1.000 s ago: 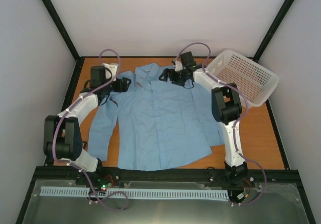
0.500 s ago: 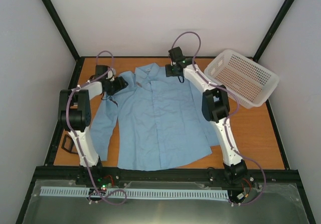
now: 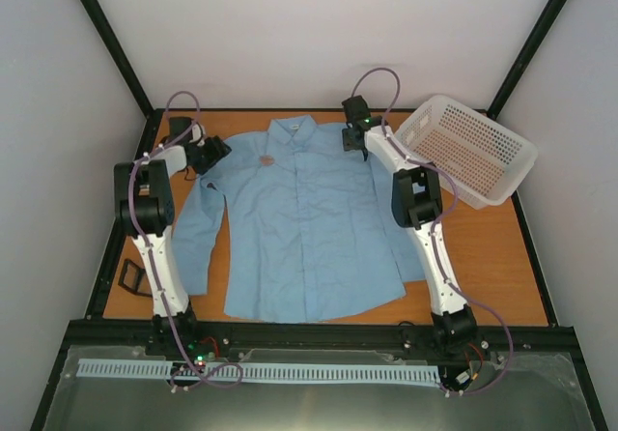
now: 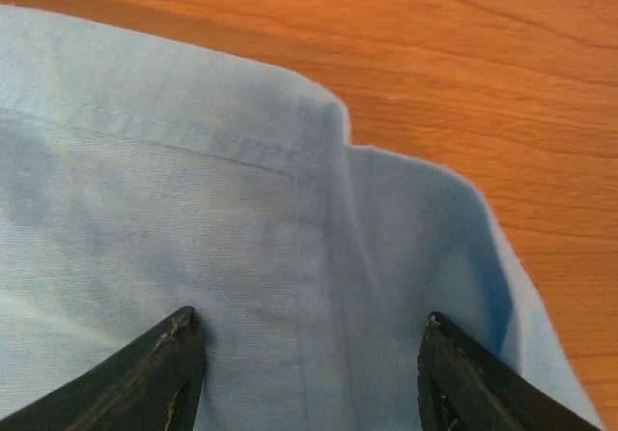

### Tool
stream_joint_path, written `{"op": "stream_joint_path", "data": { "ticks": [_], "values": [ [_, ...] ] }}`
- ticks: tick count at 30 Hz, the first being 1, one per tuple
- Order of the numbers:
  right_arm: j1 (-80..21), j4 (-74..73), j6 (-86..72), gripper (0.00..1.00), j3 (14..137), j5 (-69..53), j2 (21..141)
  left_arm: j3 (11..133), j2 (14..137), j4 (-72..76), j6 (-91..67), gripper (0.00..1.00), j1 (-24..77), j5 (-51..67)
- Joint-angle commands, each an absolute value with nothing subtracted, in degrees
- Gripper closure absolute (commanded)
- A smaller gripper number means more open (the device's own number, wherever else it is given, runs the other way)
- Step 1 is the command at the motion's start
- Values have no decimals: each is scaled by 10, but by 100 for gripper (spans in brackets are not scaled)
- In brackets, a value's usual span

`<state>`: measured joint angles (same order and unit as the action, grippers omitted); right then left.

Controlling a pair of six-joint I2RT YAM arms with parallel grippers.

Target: Pin the brooch onto the clothing

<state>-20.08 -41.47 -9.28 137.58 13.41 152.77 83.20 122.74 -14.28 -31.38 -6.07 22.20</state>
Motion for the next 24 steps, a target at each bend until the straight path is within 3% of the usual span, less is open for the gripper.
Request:
{"op": "stream_joint_path", "data": {
  "ticks": [1,6,12,19,21,24],
  "values": [
    [-174,-451,-87,41,1380,195,1564,896,1316,-195,-314,26,-82,216],
    [-162,-438,-47,38,1409,148,1582,998,1355,-232,-283,26,-90,204],
    [-171,-425,-35,32,1444,105,1541,1011,1286,-239,-257,24,-86,216],
    [-195,-484,-53,17,1445,100,1448,900,1134,-234,-231,23,-61,203],
    [-203,-521,-63,1,1432,74,1427,855,1088,-233,-234,23,-56,212],
    [-219,-575,-77,0,1393,38,1388,791,1031,-233,-232,23,-34,223]
  ]
}}
